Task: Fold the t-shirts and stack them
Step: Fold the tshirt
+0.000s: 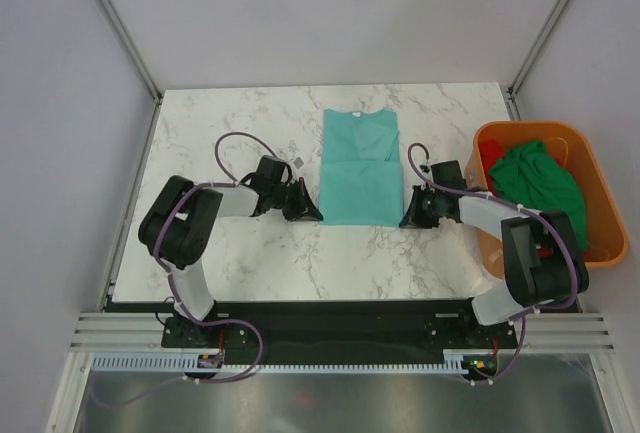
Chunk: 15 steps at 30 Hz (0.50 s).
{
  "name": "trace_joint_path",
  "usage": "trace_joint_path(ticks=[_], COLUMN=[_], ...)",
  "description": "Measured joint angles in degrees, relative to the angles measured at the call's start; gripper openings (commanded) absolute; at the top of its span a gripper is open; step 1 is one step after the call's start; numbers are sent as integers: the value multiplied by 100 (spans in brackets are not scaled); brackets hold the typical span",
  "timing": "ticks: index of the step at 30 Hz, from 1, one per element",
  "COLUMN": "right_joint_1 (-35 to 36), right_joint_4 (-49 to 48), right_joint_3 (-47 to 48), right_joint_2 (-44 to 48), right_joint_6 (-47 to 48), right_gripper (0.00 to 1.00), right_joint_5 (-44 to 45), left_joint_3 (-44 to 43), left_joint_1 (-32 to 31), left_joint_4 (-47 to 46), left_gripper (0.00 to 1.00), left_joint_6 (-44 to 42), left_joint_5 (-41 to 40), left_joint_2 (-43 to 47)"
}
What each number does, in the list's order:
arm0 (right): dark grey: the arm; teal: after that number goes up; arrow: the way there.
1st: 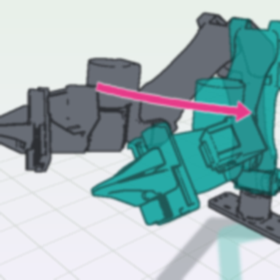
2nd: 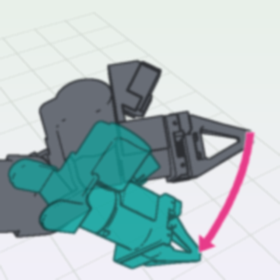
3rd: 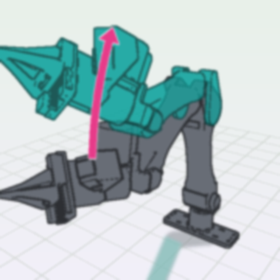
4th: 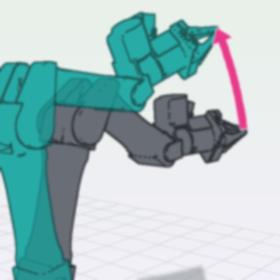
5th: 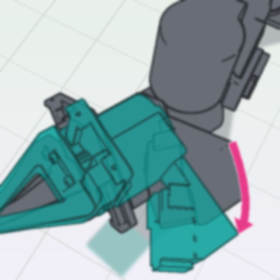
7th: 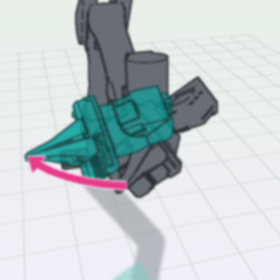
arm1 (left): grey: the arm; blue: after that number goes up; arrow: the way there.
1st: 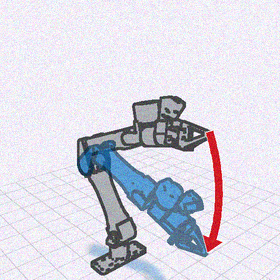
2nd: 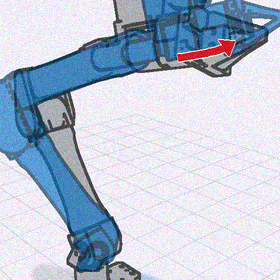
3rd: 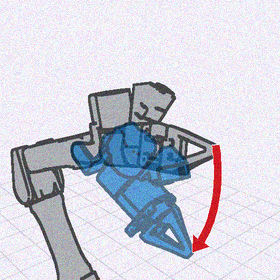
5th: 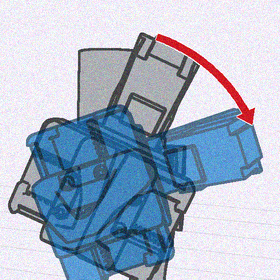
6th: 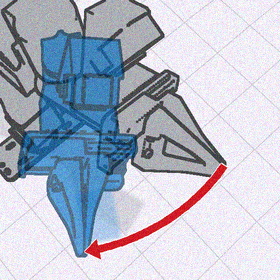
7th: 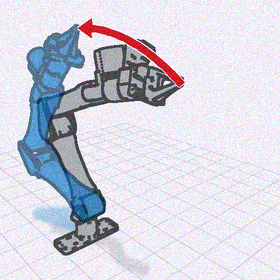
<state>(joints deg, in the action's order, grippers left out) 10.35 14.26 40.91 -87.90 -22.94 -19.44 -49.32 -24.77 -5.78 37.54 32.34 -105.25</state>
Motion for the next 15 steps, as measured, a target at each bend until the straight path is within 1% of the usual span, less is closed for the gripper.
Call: trace_joint_path(ticks=[3,5,10,15], right_joint_1=[50,157,409,662], right_joint_4=[35,151,400,638], right_joint_3=[-98,-184,-599,-1180], right_joint_2=[142,328,1010,1969], right_joint_6=[-175,-291,-560,-922], right_gripper=[0,0,0,0], right_joint_5=[107,225,343,387], left_joint_3=[111,345,1163,1860], left_joint_1=[-13,-17,-122,-343], left_joint_4=[-48,-28,37,105], left_gripper=[2,2,2,2], left_joint_6=[52,101,289,503], left_joint_5=[20,9,-74,-90], left_joint_2=[68,275,1097,1904])
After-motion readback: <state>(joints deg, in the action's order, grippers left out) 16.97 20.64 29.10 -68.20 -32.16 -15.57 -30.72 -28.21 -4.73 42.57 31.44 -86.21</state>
